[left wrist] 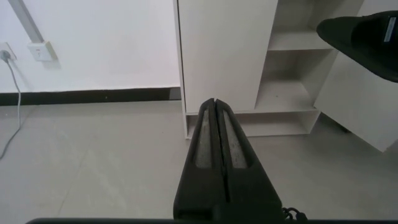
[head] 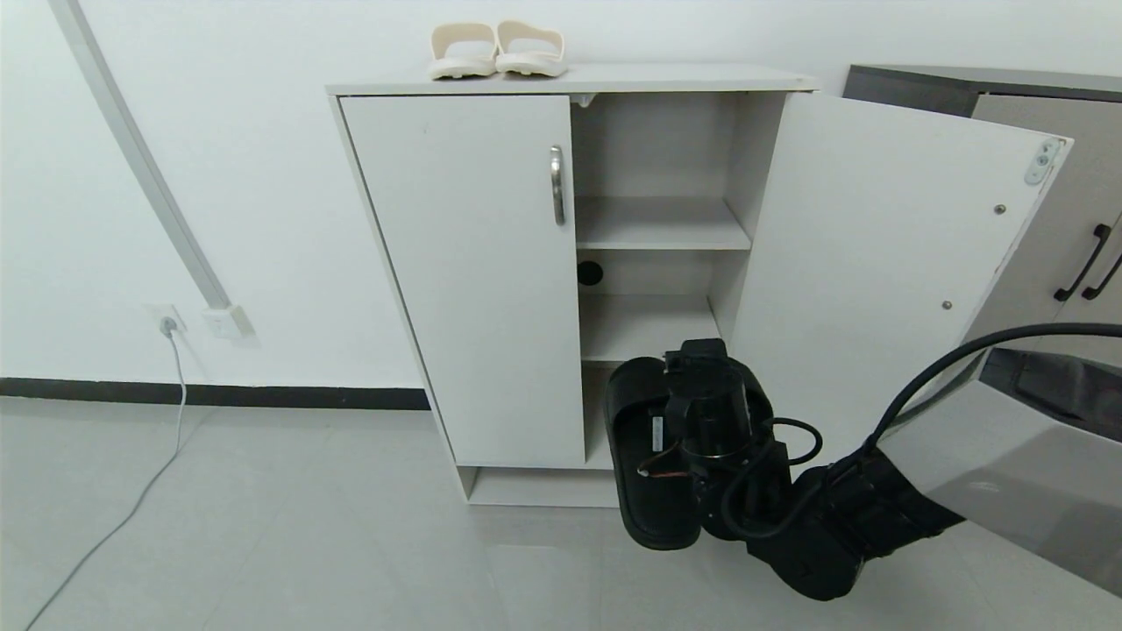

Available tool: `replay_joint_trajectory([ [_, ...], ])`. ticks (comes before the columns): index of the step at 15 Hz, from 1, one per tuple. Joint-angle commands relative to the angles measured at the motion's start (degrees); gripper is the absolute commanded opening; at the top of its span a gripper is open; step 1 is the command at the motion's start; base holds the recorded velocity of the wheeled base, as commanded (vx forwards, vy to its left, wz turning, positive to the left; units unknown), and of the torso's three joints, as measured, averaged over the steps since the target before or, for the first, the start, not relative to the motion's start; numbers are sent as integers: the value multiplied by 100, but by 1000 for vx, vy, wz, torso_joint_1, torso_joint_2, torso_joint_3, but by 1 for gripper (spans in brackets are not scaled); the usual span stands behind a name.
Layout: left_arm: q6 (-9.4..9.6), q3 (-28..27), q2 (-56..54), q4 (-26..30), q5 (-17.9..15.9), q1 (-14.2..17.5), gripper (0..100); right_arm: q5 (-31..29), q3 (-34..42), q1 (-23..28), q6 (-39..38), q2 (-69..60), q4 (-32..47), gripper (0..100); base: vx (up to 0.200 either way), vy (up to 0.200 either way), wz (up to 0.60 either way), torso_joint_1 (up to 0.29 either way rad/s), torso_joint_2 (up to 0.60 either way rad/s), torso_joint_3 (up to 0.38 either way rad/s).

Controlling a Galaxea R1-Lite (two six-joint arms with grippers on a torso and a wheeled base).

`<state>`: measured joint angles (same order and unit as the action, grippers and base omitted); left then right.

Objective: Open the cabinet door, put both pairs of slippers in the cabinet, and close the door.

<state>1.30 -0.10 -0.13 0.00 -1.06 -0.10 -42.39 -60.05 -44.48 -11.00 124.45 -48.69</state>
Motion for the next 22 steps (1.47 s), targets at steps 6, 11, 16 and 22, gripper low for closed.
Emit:
replay_joint_trajectory([
  [6, 1, 1, 13, 0, -8, 1, 0, 2, 2, -52, -25, 97, -35, 0, 0, 0, 0, 2, 1, -178],
  [11, -16, 1, 13, 0, 1, 1, 0, 11, 108, -60, 36, 176, -703, 0, 0, 0, 0, 4, 4, -197],
  [16, -7, 1, 13, 0, 1, 1, 0, 486, 1039, -8, 1038, 79, -2400, 0, 0, 0, 0, 3, 2, -197],
  [22, -7, 1, 13, 0, 1, 1, 0, 486, 1083, 353, 1020, 132, -2540, 0, 0, 0, 0, 2, 2, -102],
])
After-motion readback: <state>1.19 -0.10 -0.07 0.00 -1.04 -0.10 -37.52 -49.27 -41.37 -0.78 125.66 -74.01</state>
